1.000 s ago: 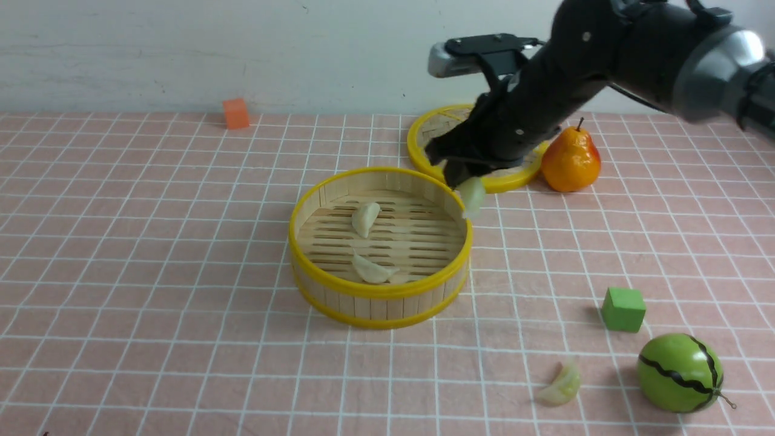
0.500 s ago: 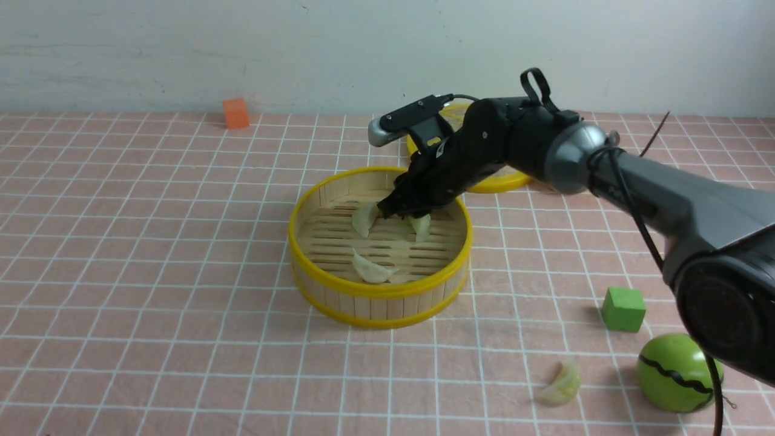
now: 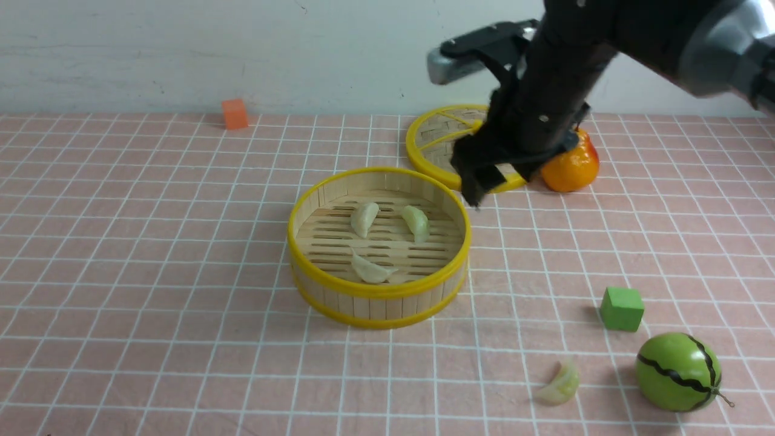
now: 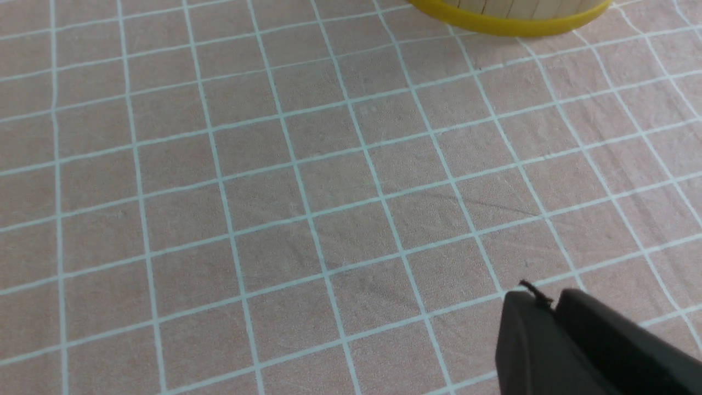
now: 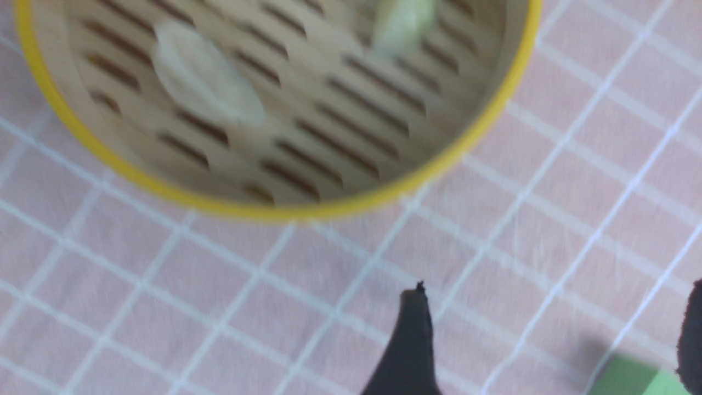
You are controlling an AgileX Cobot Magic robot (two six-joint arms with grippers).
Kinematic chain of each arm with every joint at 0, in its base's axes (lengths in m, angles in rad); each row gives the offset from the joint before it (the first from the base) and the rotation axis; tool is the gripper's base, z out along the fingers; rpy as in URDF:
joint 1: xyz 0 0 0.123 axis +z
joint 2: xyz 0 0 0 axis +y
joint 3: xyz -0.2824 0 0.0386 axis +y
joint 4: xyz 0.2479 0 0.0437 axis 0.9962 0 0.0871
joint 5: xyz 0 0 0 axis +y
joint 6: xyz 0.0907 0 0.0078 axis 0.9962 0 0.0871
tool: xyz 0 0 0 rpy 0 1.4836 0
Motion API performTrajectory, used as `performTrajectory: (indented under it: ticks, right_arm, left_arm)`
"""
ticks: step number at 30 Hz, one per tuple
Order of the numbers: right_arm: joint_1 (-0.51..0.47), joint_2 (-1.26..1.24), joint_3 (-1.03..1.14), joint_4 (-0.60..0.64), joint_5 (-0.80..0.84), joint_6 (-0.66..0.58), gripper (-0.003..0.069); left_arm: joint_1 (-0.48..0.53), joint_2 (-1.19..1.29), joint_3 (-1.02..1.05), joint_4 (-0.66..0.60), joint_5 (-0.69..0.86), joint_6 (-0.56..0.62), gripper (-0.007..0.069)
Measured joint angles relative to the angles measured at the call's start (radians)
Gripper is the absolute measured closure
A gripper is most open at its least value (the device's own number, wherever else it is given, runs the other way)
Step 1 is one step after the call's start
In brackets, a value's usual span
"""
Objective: Put the dumplings into the steamer on the table with the pink tablecloth.
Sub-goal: 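Reach for and grasp a dumpling lying on the table beside the steamer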
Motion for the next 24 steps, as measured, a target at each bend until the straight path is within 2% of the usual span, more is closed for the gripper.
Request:
performTrajectory:
  ticks: [3, 5, 7, 10, 11, 12, 13, 16, 23, 24]
  right_arm:
    - [0.004, -0.046, 0.186, 0.012, 0.004, 0.006, 0.0117]
    - [0.019, -0.107, 0.42, 0.029, -0.012, 0.021, 0.0156]
    - [0.021, -0.188, 0.616, 0.037, -0.115, 0.072, 0.0174]
    - [0.0, -0.257, 0.732, 0.029, -0.258, 0.158, 0.0178]
    - [-0.027, -0.308, 0.807, 0.021, -0.407, 0.255, 0.0179]
    - [-0.03, -0.313, 0.814, 0.021, -0.407, 0.265, 0.0179]
    - [-0.051, -0.343, 0.863, 0.013, -0.511, 0.343, 0.018]
    - [-0.065, -0.354, 0.912, 0.011, -0.637, 0.433, 0.018]
    - [-0.061, -0.268, 0.934, 0.047, -0.737, 0.469, 0.0204]
    - [-0.061, -0.246, 0.934, 0.051, -0.743, 0.468, 0.0231]
  left_arm:
    - [0.0, 0.0, 0.0, -0.002, 0.0, 0.0, 0.0565]
    - [0.0, 0.0, 0.0, -0.012, 0.0, 0.0, 0.0559]
    - [0.0, 0.0, 0.0, -0.012, 0.0, 0.0, 0.0554]
    - [0.0, 0.0, 0.0, -0.012, 0.0, 0.0, 0.0553]
    - [0.0, 0.0, 0.0, -0.013, 0.0, 0.0, 0.0552]
    - [0.0, 0.0, 0.0, -0.013, 0.0, 0.0, 0.0552]
    - [0.0, 0.0, 0.0, -0.013, 0.0, 0.0, 0.055]
    - [0.0, 0.0, 0.0, -0.015, 0.0, 0.0, 0.055]
    - [0.0, 0.0, 0.0, -0.015, 0.0, 0.0, 0.055]
    - [0.0, 0.0, 0.0, -0.015, 0.0, 0.0, 0.0549]
